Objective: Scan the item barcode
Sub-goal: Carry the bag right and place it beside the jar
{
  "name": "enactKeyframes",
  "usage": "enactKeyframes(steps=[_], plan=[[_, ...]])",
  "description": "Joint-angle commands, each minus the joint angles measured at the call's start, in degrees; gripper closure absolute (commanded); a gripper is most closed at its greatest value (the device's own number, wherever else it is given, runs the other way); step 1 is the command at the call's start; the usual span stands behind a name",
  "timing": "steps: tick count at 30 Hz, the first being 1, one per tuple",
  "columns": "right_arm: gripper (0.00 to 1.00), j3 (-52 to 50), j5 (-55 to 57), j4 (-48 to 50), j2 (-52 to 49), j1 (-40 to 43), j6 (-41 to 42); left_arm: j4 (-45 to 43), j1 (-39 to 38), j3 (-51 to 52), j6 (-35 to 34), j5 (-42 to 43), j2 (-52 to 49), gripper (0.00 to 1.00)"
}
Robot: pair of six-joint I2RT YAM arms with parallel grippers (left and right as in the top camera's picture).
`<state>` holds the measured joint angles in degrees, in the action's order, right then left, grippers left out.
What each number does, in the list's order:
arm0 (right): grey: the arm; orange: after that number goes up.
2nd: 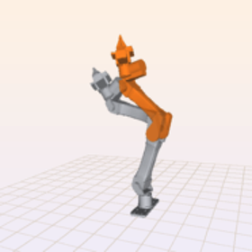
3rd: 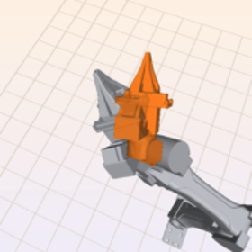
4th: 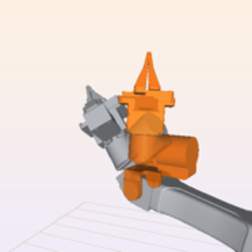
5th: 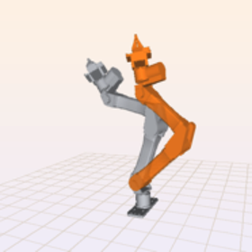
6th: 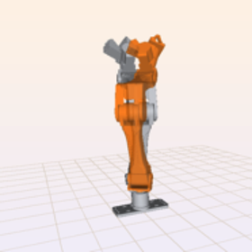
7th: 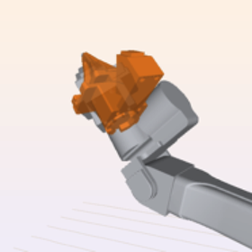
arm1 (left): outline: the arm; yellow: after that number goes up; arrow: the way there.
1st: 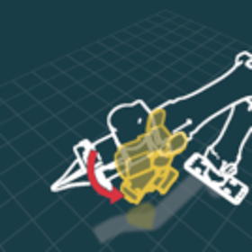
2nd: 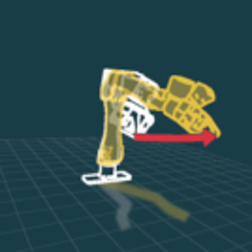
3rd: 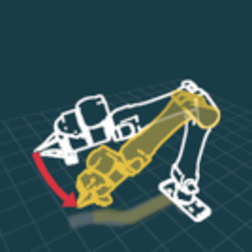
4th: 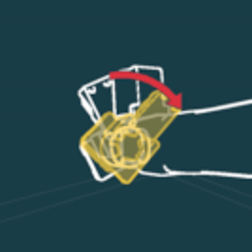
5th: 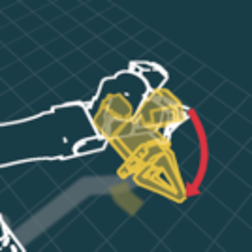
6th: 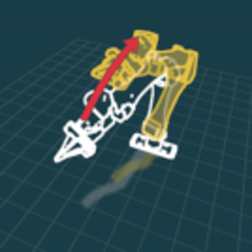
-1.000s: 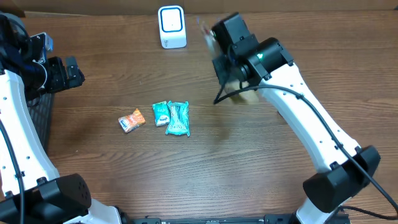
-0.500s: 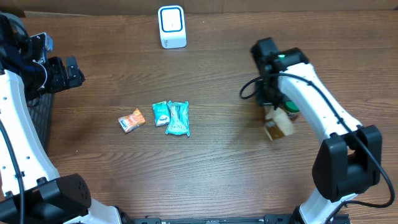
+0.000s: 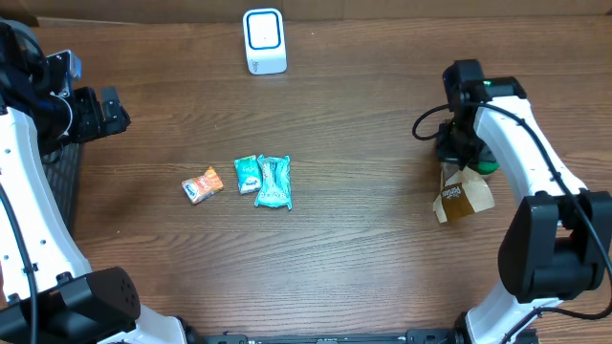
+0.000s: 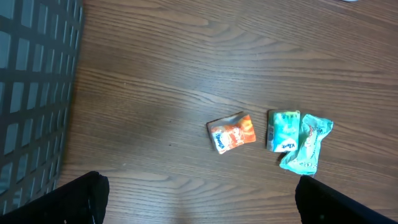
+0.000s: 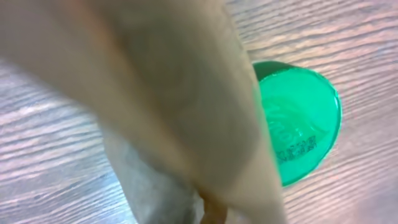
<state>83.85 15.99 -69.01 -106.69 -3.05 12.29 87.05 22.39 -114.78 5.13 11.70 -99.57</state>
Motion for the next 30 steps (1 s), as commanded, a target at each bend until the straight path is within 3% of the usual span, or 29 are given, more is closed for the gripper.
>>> enactKeyframes(steps=[1,7,15,16,17,18,22,25,30], plan=[[0.96,-0.5,-5.2,1.9,0.2,0.1,-3.2,-0.1,0.1,-0.1,1.1,0.1,-0.1,0.01],[0.96,-0.5,-22.8,9.4,0.2,1.5,-7.9,-0.1,0.1,-0.1,1.1,0.1,-0.1,0.00],[0.95,-0.5,-29.6,16.2,0.2,7.8,-7.6,-0.1,0.1,-0.1,1.1,0.1,-0.1,0.01],[0.87,-0.5,-29.6,16.2,0.2,8.2,-7.6,-0.1,0.1,-0.1,1.1,0.1,-0.1,0.01],[0.60,-0.5,-29.6,16.2,0.2,8.5,-7.7,-0.1,0.1,-0.1,1.1,0.1,-0.1,0.01],[0.45,-0.5,-29.6,16.1,0.2,8.7,-7.7,-0.1,0.1,-0.1,1.1,0.1,-0.1,0.00],[0.17,-0.2,-29.9,16.3,0.2,8.7,-7.6,-0.1,0.1,-0.1,1.1,0.1,-0.1,0.00],[0.12,2.1,-30.3,14.9,0.2,8.7,-7.6,-0.1,0.1,-0.1,1.1,0.1,-0.1,0.01],[0.14,11.0,-35.3,7.9,0.2,8.7,-7.7,-0.1,0.1,-0.1,1.1,0.1,-0.1,0.00]])
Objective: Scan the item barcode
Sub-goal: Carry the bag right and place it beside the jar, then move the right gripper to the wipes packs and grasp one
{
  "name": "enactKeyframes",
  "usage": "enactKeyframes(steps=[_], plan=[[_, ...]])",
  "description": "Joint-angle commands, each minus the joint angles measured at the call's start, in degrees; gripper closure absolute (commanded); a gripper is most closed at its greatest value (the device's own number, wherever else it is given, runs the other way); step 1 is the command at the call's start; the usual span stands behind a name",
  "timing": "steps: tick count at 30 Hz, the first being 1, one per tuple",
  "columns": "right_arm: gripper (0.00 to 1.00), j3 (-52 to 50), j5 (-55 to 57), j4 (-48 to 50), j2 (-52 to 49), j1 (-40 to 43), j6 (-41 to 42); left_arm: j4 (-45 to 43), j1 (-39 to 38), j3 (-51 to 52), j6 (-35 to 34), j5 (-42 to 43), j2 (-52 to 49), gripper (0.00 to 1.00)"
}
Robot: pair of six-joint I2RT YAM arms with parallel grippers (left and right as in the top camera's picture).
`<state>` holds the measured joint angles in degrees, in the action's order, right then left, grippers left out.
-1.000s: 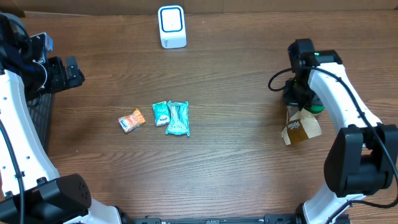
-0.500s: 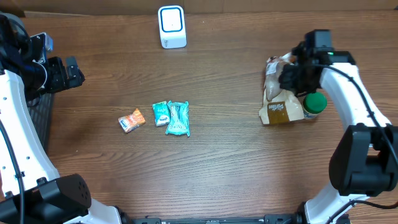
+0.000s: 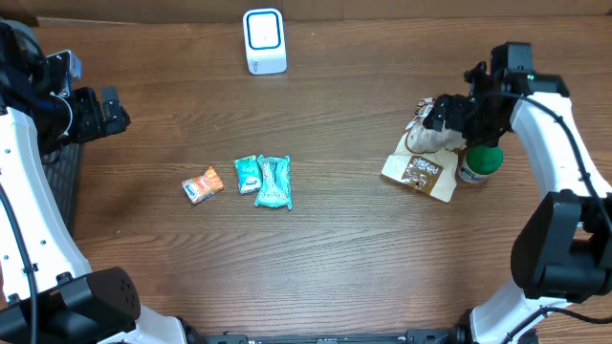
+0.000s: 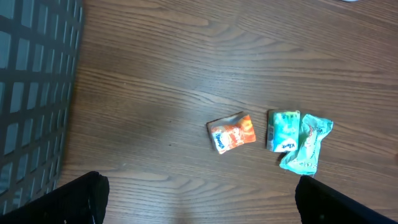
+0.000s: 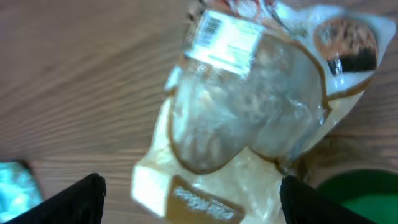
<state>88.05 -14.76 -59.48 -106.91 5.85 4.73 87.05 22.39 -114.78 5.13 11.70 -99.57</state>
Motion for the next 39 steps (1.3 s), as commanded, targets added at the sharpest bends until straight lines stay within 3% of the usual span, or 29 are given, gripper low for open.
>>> enactKeyframes(steps=[1,7,12,16,29,39], plan=[[0.16,8.7,-6.8,-3.0,0.5,-0.3,-0.1,-0.1,0.1,-0.1,1.1,0.1,-0.1,0.01],[0.39,9.9,-19.1,-5.6,0.4,-4.9,0.0,-0.1,0.1,-0.1,1.1,0.1,-0.1,0.00],[0.51,5.2,-18.8,-4.3,0.4,-13.9,1.8,-0.1,0.1,-0.1,1.1,0.1,-0.1,0.01],[0.63,-1.0,-18.4,3.1,0.4,-24.1,7.1,-0.1,0.1,-0.1,1.1,0.1,-0.1,0.00],[0.65,-11.7,-1.4,28.2,-0.6,-47.8,24.5,-0.1,0.1,-0.1,1.1,0.1,-0.1,0.00],[0.64,-11.8,0.4,36.9,-8.9,-53.4,25.5,-0.1,0.1,-0.1,1.1,0.1,-0.1,0.00]])
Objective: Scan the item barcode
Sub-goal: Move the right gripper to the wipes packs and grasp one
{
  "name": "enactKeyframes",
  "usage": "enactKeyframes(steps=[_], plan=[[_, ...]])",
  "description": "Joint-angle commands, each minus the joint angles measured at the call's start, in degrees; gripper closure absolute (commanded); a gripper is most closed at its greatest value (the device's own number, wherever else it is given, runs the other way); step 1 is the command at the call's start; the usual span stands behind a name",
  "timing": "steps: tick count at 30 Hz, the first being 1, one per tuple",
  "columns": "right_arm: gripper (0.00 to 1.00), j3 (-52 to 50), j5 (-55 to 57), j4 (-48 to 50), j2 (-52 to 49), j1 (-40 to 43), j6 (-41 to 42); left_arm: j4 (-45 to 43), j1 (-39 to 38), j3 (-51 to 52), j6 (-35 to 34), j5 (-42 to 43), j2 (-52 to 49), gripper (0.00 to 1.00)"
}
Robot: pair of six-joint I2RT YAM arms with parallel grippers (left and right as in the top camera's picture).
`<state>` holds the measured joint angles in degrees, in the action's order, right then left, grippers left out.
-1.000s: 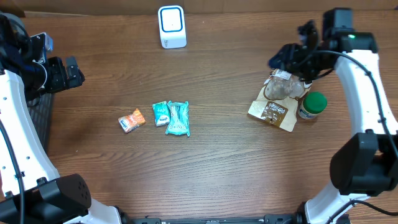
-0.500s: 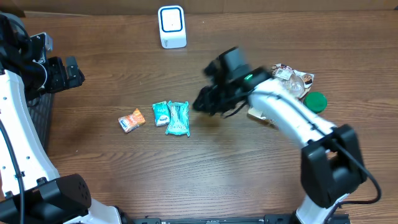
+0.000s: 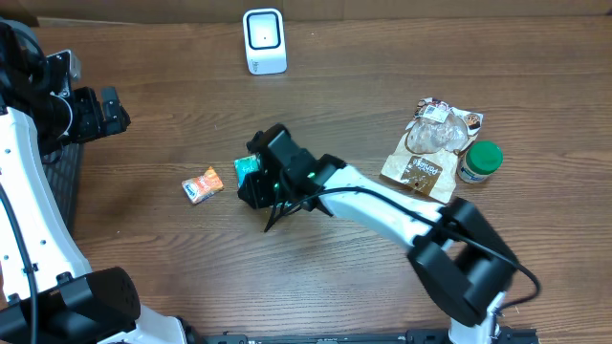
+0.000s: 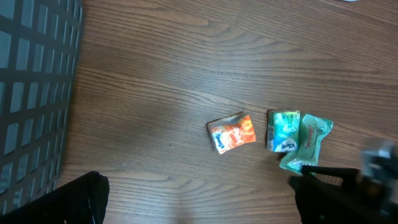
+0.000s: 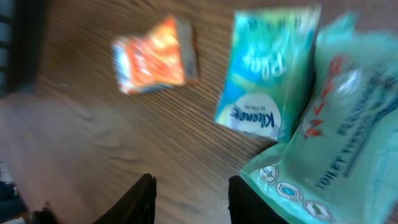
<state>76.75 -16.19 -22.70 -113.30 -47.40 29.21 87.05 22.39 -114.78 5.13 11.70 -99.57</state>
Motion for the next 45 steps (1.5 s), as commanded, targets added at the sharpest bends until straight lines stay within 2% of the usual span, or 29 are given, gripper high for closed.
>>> enactKeyframes(steps=[1,9,14,19,23,27,30,40,45], plan=[[0.64,-0.5,1.8,-0.2,-2.8,-0.1,1.0,-0.1,0.1,-0.1,1.1,0.1,-0.1,0.00],[0.63,-0.5,2.0,-8.5,-3.0,4.2,1.0,-0.1,0.1,-0.1,1.1,0.1,-0.1,0.00],[0.58,-0.5,1.5,-16.0,-2.8,9.9,0.8,-0.1,0.1,-0.1,1.1,0.1,-0.1,0.00],[0.54,0.2,-3.6,-18.4,-1.6,15.6,-4.2,-0.1,0.1,-0.1,1.1,0.1,-0.1,0.00],[0.54,1.4,-9.5,-17.0,-0.6,18.4,-3.5,-0.1,0.1,-0.1,1.1,0.1,-0.1,0.01],[0.56,0.9,-10.7,-15.1,-1.1,18.9,9.7,-0.1,0.1,-0.1,1.1,0.1,-0.1,0.01],[0.56,0.3,-10.7,-12.9,-1.7,17.7,14.1,-0.1,0.1,-0.1,1.1,0.1,-0.1,0.00],[0.50,0.3,-6.4,-7.1,-3.8,15.1,17.4,-0.1,0.1,-0.1,1.1,0.1,-0.1,0.01],[0.47,0.3,-6.3,-5.8,-8.0,14.2,17.4,-0.1,0.1,-0.1,1.1,0.1,-0.1,0.00]])
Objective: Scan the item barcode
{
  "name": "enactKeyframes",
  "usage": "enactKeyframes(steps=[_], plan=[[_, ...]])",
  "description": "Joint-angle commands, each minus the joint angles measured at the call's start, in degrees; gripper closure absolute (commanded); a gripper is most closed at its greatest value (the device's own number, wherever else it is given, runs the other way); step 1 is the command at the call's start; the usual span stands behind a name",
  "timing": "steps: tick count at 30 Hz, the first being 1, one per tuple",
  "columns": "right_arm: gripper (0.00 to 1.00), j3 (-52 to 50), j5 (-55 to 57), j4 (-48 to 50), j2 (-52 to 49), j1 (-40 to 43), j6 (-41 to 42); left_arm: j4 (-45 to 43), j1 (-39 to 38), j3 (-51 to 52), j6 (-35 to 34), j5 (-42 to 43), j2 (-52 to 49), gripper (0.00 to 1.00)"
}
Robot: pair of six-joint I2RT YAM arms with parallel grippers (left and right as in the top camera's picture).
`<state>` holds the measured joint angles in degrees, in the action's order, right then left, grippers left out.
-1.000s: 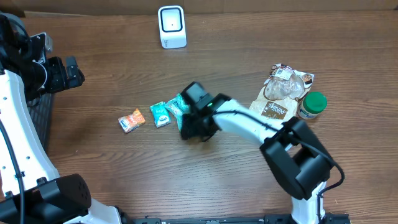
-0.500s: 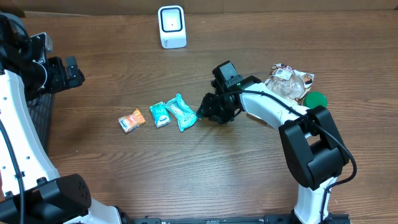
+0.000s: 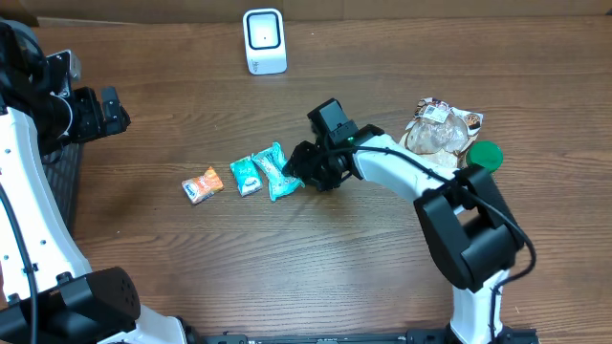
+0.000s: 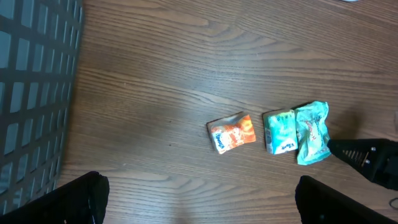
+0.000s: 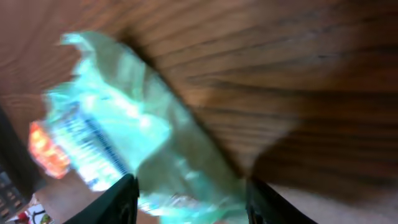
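Three small packets lie left of centre: an orange one (image 3: 202, 185), a small teal one (image 3: 246, 176) and a crinkled teal wrapper (image 3: 276, 170). My right gripper (image 3: 295, 173) reaches in from the right and is shut on the wrapper's right end. In the right wrist view, blurred, the wrapper (image 5: 155, 155) fills the gap between the fingers (image 5: 127, 199) of the right gripper (image 5: 189, 202). The white scanner (image 3: 264, 40) stands at the far edge. My left gripper (image 3: 110, 110) hangs open, high over the left side, with nothing in the left gripper (image 4: 199, 205).
A clear-and-brown snack bag (image 3: 432, 143) and a green-capped bottle (image 3: 482, 156) lie at the right. A dark mesh basket (image 4: 31, 93) sits off the table's left edge. In the left wrist view the teal wrapper (image 4: 311, 140) touches the tip of the right gripper.
My right gripper was over the teal packets with the arm low across the table. It now holds the wrapper's right end. The wrapper sits a little farther back and is tilted. The left arm has not moved.
My right gripper first held the snack bag beside the green-capped bottle. Then it was open above the bag, which lay by the bottle. Later it hovered over the teal packets at centre-left, and now it grips the teal wrapper. The left arm stayed put throughout.
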<state>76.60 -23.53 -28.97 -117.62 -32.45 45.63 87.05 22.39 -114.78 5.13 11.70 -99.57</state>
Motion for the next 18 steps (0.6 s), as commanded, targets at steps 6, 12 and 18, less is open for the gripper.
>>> enactKeyframes(steps=[6,12,18], plan=[[0.48,0.5,3.0,0.3,-8.4,-1.8,-0.7,-0.1,0.1,-0.1,1.1,0.1,-0.1,0.00],[0.57,0.9,1.7,0.3,-8.5,-1.9,-4.3,-0.1,0.1,-0.1,1.1,0.1,-0.1,0.00],[0.48,6.3,-0.1,-1.2,-8.5,-1.5,-13.7,-0.1,0.1,-0.1,1.1,0.1,-0.1,0.01]])
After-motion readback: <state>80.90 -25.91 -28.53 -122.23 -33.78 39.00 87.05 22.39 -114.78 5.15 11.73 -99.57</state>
